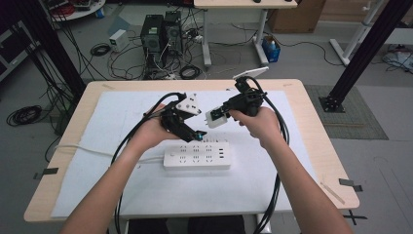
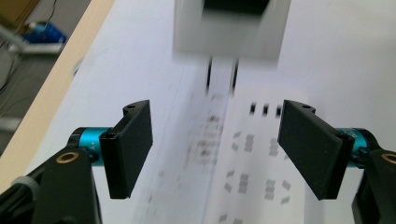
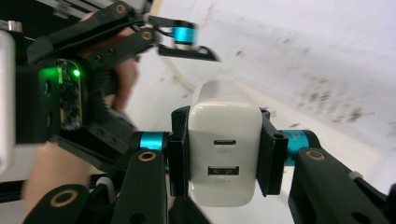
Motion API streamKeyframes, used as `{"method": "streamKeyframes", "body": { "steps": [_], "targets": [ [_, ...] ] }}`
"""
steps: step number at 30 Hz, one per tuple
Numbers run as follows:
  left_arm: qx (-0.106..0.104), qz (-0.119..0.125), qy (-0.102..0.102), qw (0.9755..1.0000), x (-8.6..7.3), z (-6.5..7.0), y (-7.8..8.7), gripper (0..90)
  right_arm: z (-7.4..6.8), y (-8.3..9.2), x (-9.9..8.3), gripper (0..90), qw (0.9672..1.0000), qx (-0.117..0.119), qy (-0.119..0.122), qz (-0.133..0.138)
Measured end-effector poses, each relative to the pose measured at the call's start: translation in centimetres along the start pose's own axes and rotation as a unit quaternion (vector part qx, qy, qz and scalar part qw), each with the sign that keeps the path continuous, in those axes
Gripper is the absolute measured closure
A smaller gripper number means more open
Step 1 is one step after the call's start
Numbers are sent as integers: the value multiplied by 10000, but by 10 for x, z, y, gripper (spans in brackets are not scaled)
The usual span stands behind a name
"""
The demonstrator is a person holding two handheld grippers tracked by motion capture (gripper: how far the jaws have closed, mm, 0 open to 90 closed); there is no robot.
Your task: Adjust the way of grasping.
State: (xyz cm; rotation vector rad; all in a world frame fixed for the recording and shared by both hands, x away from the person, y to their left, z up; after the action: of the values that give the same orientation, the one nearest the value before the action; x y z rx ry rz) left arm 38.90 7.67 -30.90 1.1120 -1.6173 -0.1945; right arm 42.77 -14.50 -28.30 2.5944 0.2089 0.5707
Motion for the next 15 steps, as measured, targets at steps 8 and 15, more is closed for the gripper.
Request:
{"method": "streamKeyframes", "body": {
  "steps": [8, 15],
  "targets": [
    [325, -1418, 296, 9889, -41, -21, 27, 231, -12, 23, -1, 622, 9847, -1569, 663, -358],
    [493, -2289, 583, 9704, -77, -40, 43, 231, -16, 38, -8, 622, 9637, -2434, 917, -609]
  ]
}}
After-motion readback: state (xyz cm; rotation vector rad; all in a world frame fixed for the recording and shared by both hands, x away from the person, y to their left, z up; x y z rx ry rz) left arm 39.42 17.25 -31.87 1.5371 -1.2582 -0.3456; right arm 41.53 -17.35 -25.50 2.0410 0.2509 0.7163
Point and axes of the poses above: each handheld gripper's, and its own axes: y roughly backward along the jaws, x roughly out of its top, z roughly to its right, the point moved 1 cm from there along -y, roughly forward along the jaws, and after that the axes turned 13 degrees about x, right-handed, at the moved point
